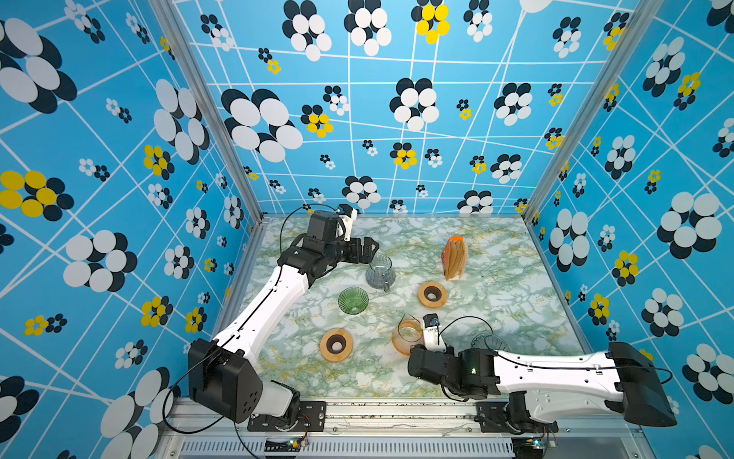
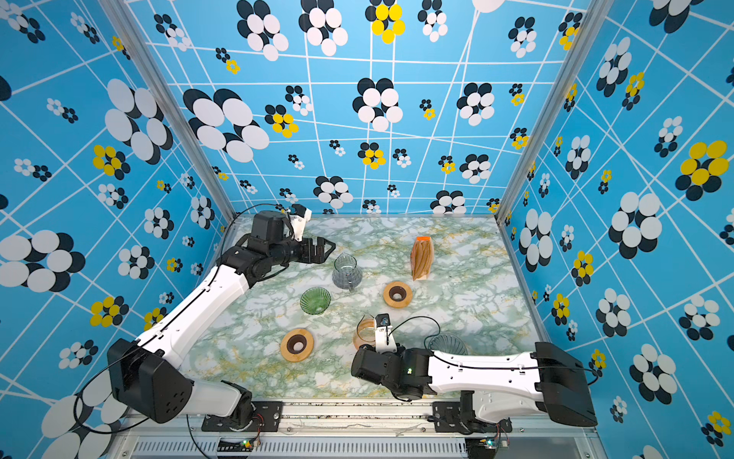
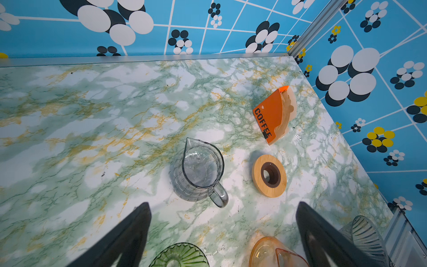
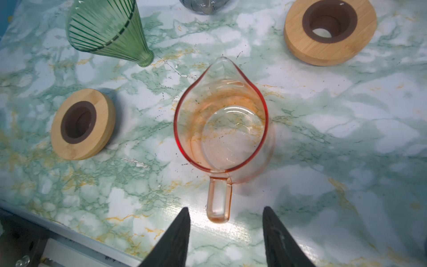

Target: Place the coffee filter in the dripper

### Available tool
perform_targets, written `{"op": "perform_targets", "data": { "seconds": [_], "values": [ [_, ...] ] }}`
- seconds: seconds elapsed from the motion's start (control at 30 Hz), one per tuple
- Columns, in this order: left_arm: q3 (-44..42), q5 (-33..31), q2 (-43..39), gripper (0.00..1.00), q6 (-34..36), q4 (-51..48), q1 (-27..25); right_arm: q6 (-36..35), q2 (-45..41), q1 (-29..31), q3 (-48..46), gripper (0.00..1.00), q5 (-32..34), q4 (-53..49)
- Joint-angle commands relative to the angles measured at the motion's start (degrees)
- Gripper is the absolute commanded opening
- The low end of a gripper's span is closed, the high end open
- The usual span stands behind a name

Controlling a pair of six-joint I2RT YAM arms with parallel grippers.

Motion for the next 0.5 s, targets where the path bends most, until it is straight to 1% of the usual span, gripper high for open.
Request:
{"op": "perform_targets", "data": {
  "seconds": [0.0, 0.07, 0.13, 0.27, 0.33, 0.43, 0.47],
  "values": [
    [1.6, 1.2, -2.1, 0.99, 1.2, -0.6, 0.1, -4.5, -4.2, -1.6, -1.5, 0.57, 0.7, -0.9],
    [2.9, 2.0, -2.2, 0.99, 1.1, -1.9, 0.0, -5.7, -7.3, -2.9, -1.9, 0.59, 0.1, -1.5],
    [4.0, 5.0, -2.6, 0.99, 1.2, -3.0, 0.1, -7.4, -10.6, -5.1, -2.6, 0.61, -2.1, -1.5],
    [5.8, 15.9, -3.5, 0.99, 2.2, -8.7, 0.0, -11.2, -16.8, -12.0, -3.3, 0.63, -8.3, -2.4],
    [4.1, 19.7, -5.0, 0.99, 2.2, -10.3, -0.3, -13.4, -19.4, -17.2, -4.0, 0.63, -14.0, -1.8],
    [-1.0, 22.5, -9.0, 0.99, 2.3, -10.1, -1.0, -17.6, -21.6, -27.3, -4.1, 0.64, -24.2, -1.5],
    [-2.7, 23.2, -10.4, 0.99, 2.6, -10.1, -1.2, -19.4, -21.7, -30.9, -3.9, 0.64, -28.5, -1.6]
  ]
}}
